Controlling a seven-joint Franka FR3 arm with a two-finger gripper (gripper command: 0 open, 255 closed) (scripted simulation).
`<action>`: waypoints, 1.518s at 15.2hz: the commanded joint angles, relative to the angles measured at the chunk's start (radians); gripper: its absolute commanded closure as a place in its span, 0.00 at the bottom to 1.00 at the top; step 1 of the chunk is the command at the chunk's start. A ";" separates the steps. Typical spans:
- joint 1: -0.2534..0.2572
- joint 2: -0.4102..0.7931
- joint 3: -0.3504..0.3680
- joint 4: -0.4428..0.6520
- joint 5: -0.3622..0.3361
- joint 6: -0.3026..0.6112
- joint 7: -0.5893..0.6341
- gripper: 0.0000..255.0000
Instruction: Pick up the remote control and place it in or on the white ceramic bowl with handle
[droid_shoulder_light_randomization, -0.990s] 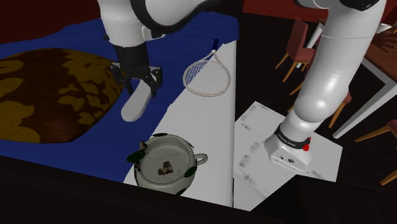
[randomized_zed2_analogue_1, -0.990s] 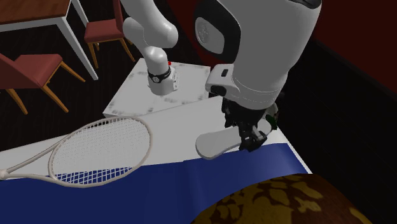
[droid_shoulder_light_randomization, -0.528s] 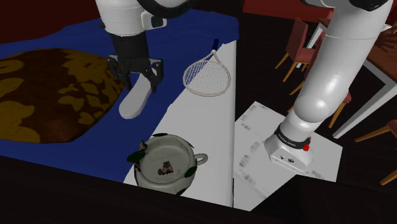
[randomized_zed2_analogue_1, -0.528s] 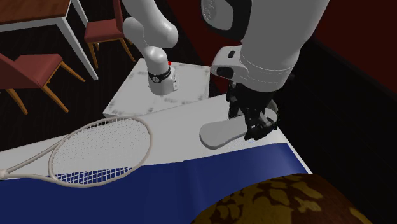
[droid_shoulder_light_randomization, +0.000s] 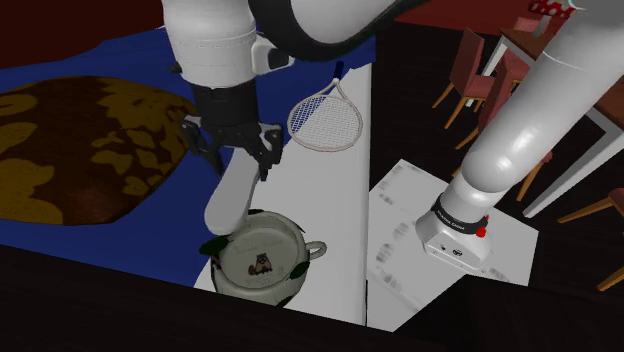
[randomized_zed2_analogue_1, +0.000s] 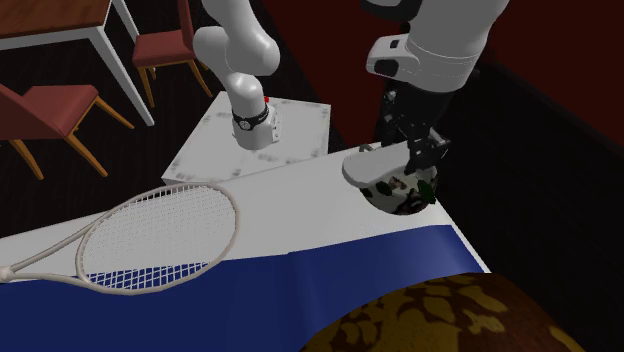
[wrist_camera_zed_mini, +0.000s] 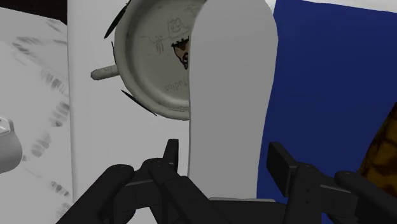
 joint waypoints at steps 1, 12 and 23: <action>0.013 -0.043 0.014 -0.019 0.043 -0.001 0.016 1.00; 0.056 -0.106 0.059 -0.133 0.108 0.088 0.074 1.00; 0.052 -0.036 0.090 -0.209 0.043 0.195 0.124 1.00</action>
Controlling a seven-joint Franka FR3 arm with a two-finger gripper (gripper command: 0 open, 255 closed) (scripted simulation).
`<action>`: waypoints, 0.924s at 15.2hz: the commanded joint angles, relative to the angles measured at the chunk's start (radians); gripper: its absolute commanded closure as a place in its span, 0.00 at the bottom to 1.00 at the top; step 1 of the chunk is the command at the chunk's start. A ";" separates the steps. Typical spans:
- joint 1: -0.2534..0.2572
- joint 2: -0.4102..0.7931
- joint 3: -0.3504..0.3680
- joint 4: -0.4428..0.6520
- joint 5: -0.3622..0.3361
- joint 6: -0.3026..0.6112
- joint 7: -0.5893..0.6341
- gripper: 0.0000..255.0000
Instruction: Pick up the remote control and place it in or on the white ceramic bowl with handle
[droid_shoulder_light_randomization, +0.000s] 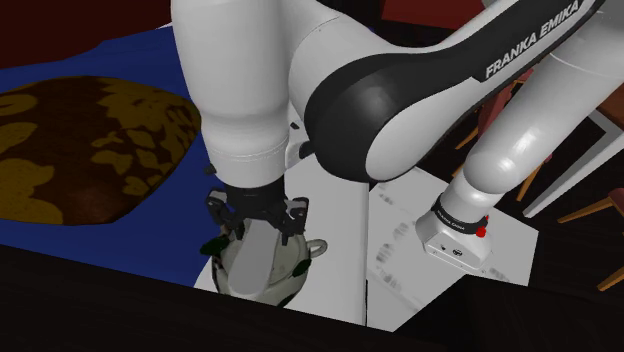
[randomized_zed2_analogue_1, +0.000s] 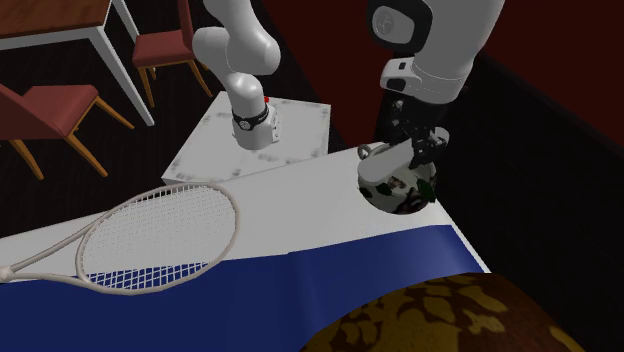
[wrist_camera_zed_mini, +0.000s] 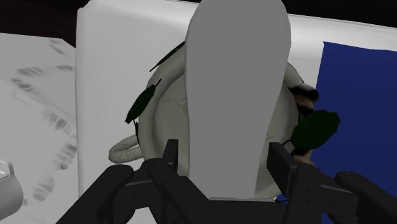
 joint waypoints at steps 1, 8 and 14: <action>0.001 0.002 0.001 -0.004 0.000 0.002 0.001 1.00; 0.001 0.004 0.001 -0.003 -0.002 0.002 0.002 0.00; -0.001 -0.062 -0.021 0.071 0.060 -0.100 -0.044 0.00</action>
